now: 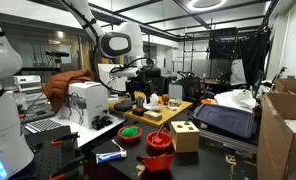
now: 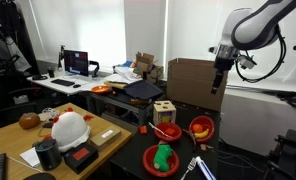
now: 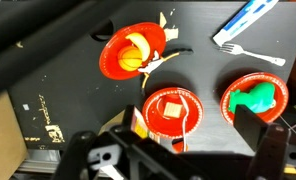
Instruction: Remove the fork from the bowl furthest to the right
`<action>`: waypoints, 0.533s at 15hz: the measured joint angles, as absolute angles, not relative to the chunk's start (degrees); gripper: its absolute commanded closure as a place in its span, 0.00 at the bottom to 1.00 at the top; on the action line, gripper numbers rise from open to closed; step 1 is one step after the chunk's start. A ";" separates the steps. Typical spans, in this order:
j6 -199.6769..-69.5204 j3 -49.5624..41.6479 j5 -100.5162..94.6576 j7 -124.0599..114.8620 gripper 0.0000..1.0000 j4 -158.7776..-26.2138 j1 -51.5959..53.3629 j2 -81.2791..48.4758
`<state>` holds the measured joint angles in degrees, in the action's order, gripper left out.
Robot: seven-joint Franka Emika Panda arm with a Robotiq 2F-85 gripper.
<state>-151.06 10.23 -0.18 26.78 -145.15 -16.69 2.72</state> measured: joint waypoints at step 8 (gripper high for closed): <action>-143.52 2.46 -4.71 8.46 0.00 -142.19 -7.16 2.96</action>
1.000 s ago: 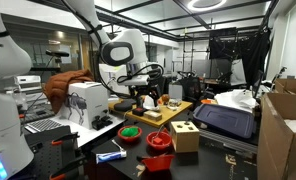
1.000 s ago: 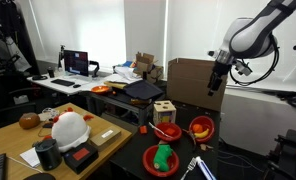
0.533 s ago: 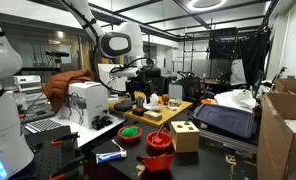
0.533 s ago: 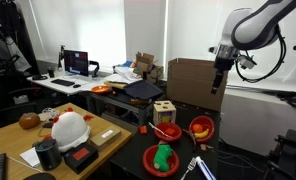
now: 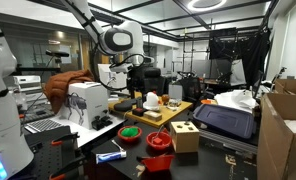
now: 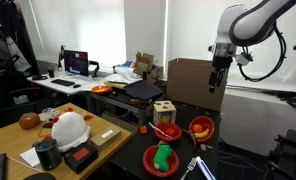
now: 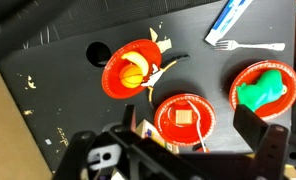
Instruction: Remove the fork from the bowl furthest to the right
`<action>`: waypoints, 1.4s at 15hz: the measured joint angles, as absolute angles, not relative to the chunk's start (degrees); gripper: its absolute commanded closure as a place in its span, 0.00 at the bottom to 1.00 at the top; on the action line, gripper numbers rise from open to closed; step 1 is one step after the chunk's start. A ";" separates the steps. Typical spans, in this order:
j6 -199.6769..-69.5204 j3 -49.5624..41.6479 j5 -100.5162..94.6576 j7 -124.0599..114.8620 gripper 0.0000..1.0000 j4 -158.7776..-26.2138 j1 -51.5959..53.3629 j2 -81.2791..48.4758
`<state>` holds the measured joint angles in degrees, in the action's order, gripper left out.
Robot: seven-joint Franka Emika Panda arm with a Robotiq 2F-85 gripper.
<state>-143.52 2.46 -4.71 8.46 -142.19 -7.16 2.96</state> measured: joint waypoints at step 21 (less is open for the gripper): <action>-119.04 1.01 -7.41 -7.26 0.00 -122.97 -5.51 4.43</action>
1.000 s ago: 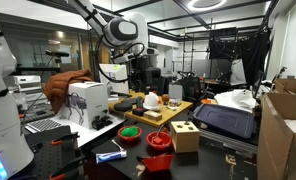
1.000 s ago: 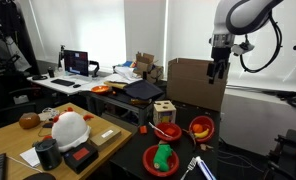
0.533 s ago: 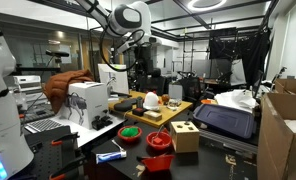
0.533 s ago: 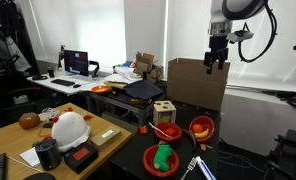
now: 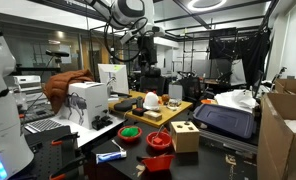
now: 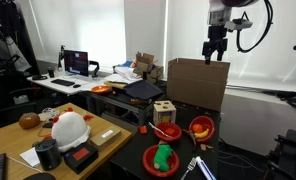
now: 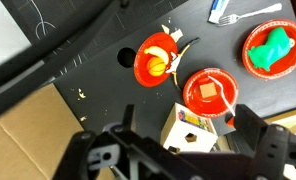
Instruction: Remove the fork from the bowl furthest to the right
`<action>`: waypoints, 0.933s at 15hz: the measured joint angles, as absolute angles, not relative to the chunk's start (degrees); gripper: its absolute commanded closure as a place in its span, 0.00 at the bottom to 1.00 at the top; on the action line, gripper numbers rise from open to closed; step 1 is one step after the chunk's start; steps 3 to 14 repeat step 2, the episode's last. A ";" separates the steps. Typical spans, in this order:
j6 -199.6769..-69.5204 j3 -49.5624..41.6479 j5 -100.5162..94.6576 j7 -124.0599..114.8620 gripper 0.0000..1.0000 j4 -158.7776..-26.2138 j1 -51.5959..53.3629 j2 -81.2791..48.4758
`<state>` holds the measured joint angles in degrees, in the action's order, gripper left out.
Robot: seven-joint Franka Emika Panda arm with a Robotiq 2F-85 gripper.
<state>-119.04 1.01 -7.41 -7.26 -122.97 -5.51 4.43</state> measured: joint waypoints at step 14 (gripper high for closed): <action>-118.53 1.01 -7.33 -7.26 0.00 -122.30 -5.28 4.43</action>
